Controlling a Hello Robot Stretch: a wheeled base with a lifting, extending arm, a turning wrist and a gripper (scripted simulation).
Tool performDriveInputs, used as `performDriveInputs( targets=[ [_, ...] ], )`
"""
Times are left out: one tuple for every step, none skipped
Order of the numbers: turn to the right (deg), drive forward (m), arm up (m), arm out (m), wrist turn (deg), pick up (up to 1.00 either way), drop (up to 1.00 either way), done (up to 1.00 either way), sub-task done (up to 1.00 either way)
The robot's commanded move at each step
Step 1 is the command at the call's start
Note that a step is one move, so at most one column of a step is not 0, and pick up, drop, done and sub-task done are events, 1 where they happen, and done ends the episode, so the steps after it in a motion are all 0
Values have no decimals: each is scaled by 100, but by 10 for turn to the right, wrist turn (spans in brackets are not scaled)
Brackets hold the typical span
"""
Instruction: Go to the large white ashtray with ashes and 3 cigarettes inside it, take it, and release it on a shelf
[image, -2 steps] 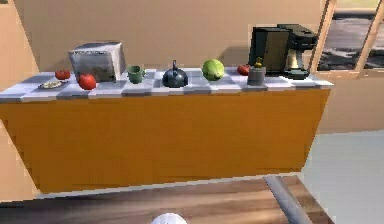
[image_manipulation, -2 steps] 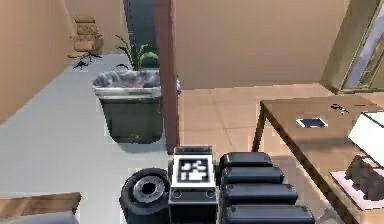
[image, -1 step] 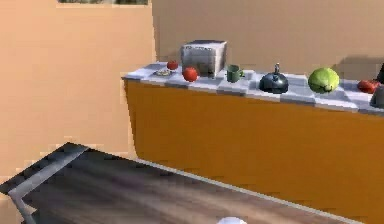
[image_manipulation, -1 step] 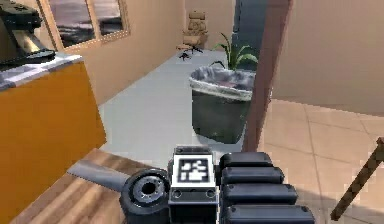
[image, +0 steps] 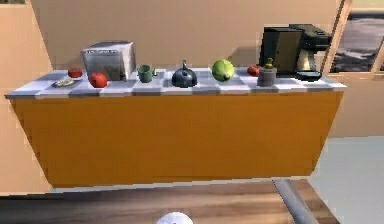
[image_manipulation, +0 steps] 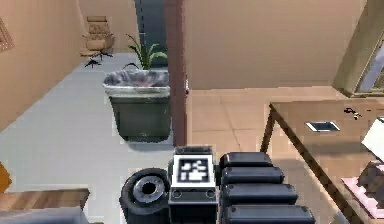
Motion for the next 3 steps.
performDriveInputs(
  targets=[
    [-210, 0, 0, 0, 0, 0, 0, 0, 0],
    [180, 0, 0, 0, 0, 0, 0, 0, 0],
    [-30, 0, 0, 0, 0, 0, 0, 0, 0]
  ],
)
